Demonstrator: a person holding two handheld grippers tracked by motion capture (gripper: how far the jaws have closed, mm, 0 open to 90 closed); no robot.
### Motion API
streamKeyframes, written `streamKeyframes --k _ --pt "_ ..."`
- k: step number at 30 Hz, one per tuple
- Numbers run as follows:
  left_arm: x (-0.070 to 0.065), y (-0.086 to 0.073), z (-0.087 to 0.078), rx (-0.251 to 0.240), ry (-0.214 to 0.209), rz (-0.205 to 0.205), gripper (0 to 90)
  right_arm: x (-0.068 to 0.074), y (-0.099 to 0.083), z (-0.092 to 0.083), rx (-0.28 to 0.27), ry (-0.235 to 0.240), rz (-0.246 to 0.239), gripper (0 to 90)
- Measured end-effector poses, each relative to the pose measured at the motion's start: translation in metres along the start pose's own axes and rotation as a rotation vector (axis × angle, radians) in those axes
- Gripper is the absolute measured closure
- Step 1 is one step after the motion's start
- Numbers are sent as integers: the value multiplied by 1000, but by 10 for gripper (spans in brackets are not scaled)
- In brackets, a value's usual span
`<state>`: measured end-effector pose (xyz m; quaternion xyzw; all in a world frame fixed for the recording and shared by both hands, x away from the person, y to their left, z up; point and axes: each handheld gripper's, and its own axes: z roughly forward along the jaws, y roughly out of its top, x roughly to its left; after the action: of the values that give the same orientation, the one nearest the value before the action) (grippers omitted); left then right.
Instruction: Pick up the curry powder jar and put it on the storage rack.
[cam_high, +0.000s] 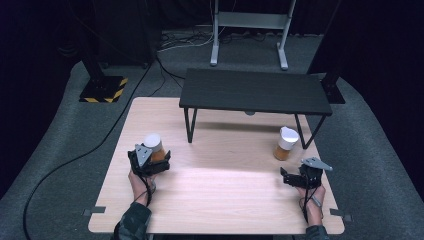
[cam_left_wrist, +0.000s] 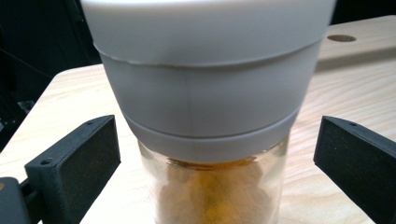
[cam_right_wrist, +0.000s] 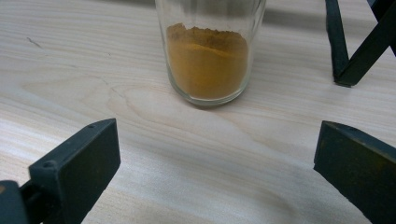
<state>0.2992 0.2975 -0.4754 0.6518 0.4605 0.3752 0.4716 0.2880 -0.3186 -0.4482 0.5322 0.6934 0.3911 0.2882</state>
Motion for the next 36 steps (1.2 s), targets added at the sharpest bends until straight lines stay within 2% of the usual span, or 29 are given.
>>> streamKeyframes --k 7,11,13,15,23,26,32,35,36 --pt "4 2 -3 -19 -35 -26 0 1 1 0 3 -2 -3 0" --pt "1 7 -6 -19 -24 -5 0 0 1 0 5 0 -4 0" --pt "2 11 -6 -7 -43 0 0 1 1 1 7 -1 -7 0" --pt "2 13 -5 -2 -44 4 0 3 2 1 10 -5 -16 0" --pt "4 20 -4 -29 -47 0 0 2 1 0 9 -3 -9 0" --pt "8 24 -1 -20 -69 -16 0 2 1 0 10 -2 -10 0" --pt "6 28 1 -2 -34 -46 0 1 1 0 9 5 -12 0" --pt "5 24 1 -13 -12 -76 0 0 1 0 8 8 -8 0" --pt "2 22 0 -31 11 -92 0 0 1 0 8 9 -8 0"
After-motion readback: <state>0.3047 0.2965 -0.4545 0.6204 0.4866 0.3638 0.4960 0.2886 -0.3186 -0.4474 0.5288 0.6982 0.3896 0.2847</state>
